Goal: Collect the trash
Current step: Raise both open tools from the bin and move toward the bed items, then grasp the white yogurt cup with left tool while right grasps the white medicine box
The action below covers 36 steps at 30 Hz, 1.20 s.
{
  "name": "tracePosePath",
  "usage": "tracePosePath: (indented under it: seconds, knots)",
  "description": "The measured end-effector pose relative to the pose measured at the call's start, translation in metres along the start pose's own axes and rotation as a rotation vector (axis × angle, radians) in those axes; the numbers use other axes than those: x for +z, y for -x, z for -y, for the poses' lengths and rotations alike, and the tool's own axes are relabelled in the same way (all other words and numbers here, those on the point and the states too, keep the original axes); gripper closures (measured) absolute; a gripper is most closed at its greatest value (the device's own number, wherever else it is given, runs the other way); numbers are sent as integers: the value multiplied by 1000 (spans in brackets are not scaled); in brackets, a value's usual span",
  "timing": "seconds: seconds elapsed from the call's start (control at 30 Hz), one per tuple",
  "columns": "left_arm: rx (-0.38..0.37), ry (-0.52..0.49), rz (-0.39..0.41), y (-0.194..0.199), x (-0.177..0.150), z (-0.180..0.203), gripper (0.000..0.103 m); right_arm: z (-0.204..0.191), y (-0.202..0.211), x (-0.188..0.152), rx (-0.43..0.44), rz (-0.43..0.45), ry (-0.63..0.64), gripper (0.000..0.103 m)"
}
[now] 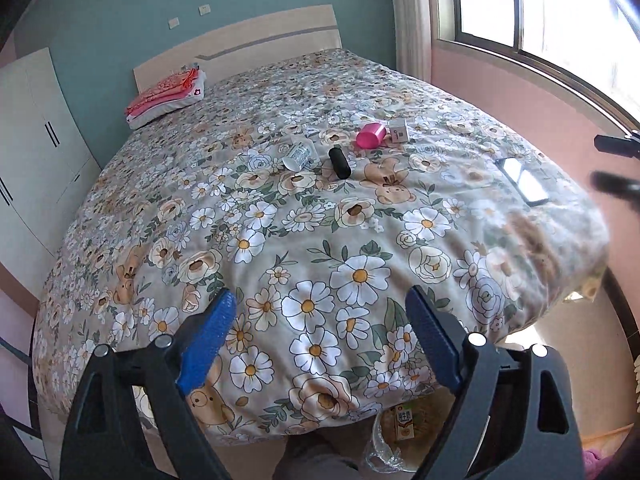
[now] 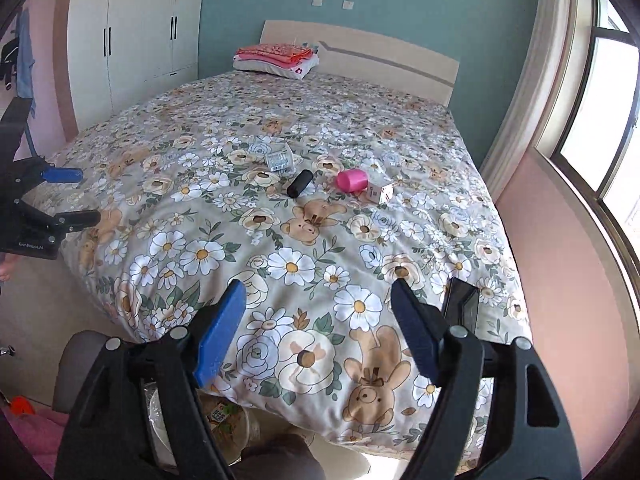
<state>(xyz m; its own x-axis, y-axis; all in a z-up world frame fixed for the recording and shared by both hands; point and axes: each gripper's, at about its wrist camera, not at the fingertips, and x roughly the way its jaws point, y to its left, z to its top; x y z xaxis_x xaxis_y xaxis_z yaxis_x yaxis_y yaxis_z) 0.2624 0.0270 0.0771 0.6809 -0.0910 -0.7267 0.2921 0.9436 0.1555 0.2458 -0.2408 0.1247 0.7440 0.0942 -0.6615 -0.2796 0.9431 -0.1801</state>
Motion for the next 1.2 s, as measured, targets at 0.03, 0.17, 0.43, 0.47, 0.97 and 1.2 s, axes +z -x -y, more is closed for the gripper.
tracePosePath:
  seconds: [0.03, 0.17, 0.43, 0.47, 0.97, 1.2]
  knots:
    - [8, -8, 4, -5, 9, -3, 14, 9, -5, 10, 3, 12, 6, 26]
    - [-5, -26, -18, -34, 44, -16, 14, 46, -31, 48, 42, 39, 9, 21]
    - [-23, -130, -107, -126, 99, -27, 13, 94, -125, 96, 46, -7, 154, 20]
    - [-35, -130, -120, -140, 105, -29, 13, 99, -142, 98, 42, -24, 173, 20]
    - [-64, -121, -224, -357, 162, -66, 13, 152, -398, 109, 121, -256, 179, 20]
    - [-102, -75, -238, -427, 183, -82, 13, 156, -475, 121, 159, -287, 198, 20]
